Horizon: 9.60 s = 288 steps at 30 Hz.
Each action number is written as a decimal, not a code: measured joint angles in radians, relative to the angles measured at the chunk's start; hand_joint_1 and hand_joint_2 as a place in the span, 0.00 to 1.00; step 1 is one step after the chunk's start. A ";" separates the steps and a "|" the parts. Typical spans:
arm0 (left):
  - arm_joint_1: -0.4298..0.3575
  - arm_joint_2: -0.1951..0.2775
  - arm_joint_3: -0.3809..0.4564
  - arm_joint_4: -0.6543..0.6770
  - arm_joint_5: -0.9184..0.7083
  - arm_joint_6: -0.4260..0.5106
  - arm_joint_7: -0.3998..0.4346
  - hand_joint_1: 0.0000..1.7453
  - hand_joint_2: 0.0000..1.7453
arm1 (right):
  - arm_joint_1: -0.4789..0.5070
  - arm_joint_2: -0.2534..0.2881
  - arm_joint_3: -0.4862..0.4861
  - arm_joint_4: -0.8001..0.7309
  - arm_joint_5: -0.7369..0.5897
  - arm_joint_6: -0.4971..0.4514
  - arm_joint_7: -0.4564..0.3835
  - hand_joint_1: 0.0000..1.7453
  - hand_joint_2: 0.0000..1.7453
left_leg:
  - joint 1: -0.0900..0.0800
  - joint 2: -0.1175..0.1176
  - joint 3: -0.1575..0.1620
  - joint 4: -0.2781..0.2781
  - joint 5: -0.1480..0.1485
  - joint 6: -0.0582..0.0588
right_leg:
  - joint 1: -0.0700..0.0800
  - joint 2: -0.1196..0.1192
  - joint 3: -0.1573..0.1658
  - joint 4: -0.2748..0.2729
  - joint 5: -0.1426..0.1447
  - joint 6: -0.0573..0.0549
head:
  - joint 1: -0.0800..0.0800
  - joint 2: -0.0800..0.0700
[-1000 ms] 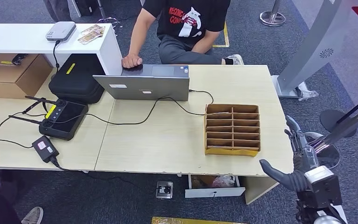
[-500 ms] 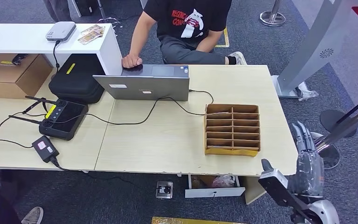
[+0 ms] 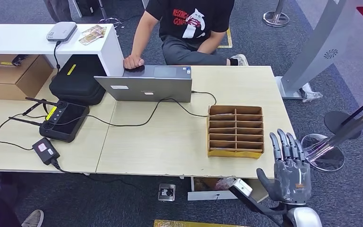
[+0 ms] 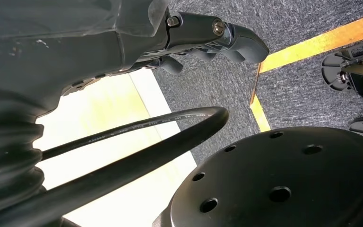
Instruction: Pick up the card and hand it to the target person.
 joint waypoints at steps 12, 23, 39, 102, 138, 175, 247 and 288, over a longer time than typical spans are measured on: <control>0.004 0.000 0.000 0.000 0.031 -0.002 -0.017 0.00 1.00 | -0.207 -0.083 0.226 0.155 0.014 0.176 0.051 0.00 1.00 | 0.000 0.000 0.001 0.000 0.001 -0.001 | 0.000 0.000 0.000 0.000 0.001 -0.001 | 0.000 0.000; 0.007 0.000 0.000 0.000 0.046 -0.003 -0.018 0.00 1.00 | -0.294 -0.102 0.244 0.272 -0.072 0.206 -0.011 0.00 1.00 | 0.000 0.000 0.001 0.000 0.001 -0.001 | 0.000 0.000 0.000 0.000 0.000 0.000 | 0.000 0.000; 0.008 0.000 0.000 0.000 0.039 -0.003 -0.021 0.00 1.00 | -0.334 -0.103 0.267 0.367 -0.136 0.212 -0.027 0.00 1.00 | 0.000 0.000 0.000 0.000 0.001 0.000 | 0.000 0.000 0.000 0.000 0.000 0.000 | 0.000 0.000; 0.001 0.003 0.000 0.000 0.005 -0.007 0.001 0.00 1.00 | -0.382 0.017 0.260 0.420 -0.263 0.272 0.034 0.00 1.00 | 0.000 0.000 0.001 0.000 0.001 -0.001 | 0.000 0.000 0.000 0.000 0.001 -0.001 | 0.000 0.000; 0.002 0.002 0.000 0.000 0.043 -0.003 0.001 0.00 1.00 | -0.412 0.089 0.260 0.475 -0.243 0.255 0.007 0.19 1.00 | 0.000 0.000 0.001 0.000 0.002 -0.001 | 0.000 0.000 0.000 0.001 0.001 -0.001 | 0.000 0.000; 0.005 -0.001 0.000 0.000 0.054 -0.003 -0.003 0.00 1.00 | -0.425 0.110 0.260 0.498 -0.222 0.239 -0.019 0.29 1.00 | 0.000 0.000 0.001 0.000 0.002 -0.002 | 0.000 0.000 0.000 0.001 0.001 -0.001 | 0.000 0.000; 0.000 0.003 0.000 0.000 -0.017 0.000 -0.014 0.00 1.00 | -0.484 0.071 0.183 0.326 -0.228 -0.012 -0.093 1.00 1.00 | 0.000 0.000 0.002 0.000 0.003 -0.003 | 0.000 0.002 0.000 0.001 0.003 -0.002 | 0.000 0.000; 0.000 0.004 0.000 0.000 0.017 -0.004 -0.010 0.00 1.00 | -0.997 0.291 0.297 0.899 -0.324 0.004 -0.152 0.00 1.00 | 0.001 0.000 0.002 0.000 0.006 -0.005 | 0.000 0.001 0.000 0.002 0.004 -0.003 | 0.000 0.000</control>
